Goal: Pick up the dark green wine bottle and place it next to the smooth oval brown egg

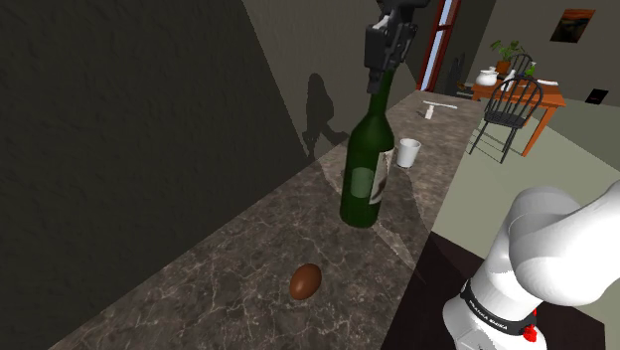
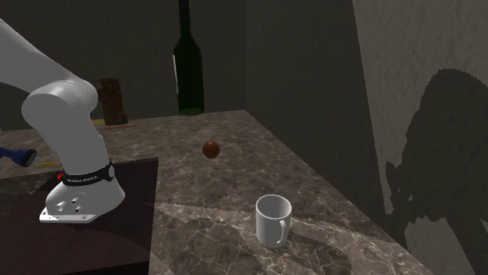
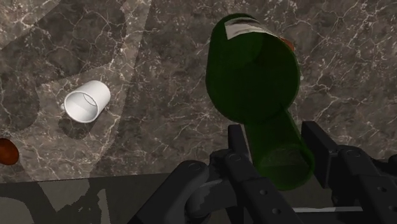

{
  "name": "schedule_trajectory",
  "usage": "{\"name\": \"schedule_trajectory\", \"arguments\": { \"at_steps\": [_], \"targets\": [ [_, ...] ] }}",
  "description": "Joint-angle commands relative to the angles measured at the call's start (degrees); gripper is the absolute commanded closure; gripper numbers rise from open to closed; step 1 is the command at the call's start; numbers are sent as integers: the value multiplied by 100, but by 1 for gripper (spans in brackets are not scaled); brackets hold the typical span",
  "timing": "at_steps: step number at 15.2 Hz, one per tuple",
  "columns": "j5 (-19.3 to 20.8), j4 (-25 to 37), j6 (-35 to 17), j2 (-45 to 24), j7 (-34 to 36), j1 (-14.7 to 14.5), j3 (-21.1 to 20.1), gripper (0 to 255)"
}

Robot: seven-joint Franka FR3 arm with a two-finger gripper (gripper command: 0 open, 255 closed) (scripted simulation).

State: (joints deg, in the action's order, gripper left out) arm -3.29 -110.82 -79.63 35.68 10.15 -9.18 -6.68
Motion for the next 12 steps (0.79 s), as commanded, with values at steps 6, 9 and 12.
{"name": "schedule_trajectory", "arguments": {
  "at_steps": [6, 9, 12],
  "targets": [
    [-25, -745, -498, 251, -16, -18, -9, 255],
    [-36, -1055, -709, 350, -21, -26, -15, 255],
    [-48, -1354, -920, 439, -26, -34, -23, 255]
  ]
}}
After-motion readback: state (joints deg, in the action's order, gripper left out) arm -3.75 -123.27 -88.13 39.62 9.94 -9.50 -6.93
